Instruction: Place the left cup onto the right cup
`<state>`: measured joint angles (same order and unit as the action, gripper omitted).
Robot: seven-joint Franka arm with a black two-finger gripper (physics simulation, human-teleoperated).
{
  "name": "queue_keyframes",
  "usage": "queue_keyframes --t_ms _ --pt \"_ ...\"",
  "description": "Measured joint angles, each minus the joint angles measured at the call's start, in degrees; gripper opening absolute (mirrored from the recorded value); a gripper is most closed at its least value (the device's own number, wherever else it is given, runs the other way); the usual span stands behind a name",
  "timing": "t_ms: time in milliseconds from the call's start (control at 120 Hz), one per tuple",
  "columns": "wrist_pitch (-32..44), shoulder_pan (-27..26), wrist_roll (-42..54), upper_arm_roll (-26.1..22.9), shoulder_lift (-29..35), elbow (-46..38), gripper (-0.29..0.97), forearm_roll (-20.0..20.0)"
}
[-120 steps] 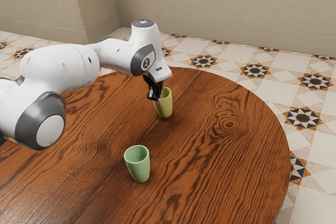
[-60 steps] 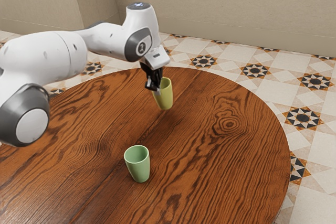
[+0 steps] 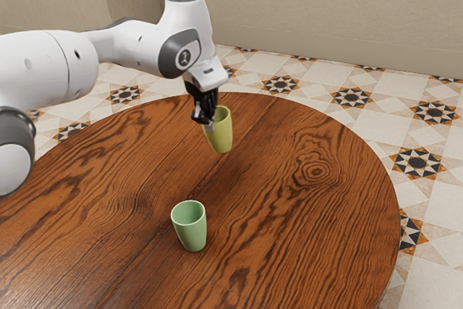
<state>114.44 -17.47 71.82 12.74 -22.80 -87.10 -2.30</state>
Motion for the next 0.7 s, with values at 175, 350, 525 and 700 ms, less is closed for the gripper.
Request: queue_keyframes --t_ms 175,350,525,700 --pt "-0.61 -1.01 -1.57 0.06 2.68 -2.89 -0.11 0.99" --pt "-1.12 -1.85 -3.5 0.09 5.59 -6.49 -0.11 2.21" --pt "-1.77 -3.16 -5.8 0.09 8.54 -9.57 -0.11 3.65" --pt "-1.93 -4.39 -8.25 0.09 11.41 -12.92 -0.11 5.42"
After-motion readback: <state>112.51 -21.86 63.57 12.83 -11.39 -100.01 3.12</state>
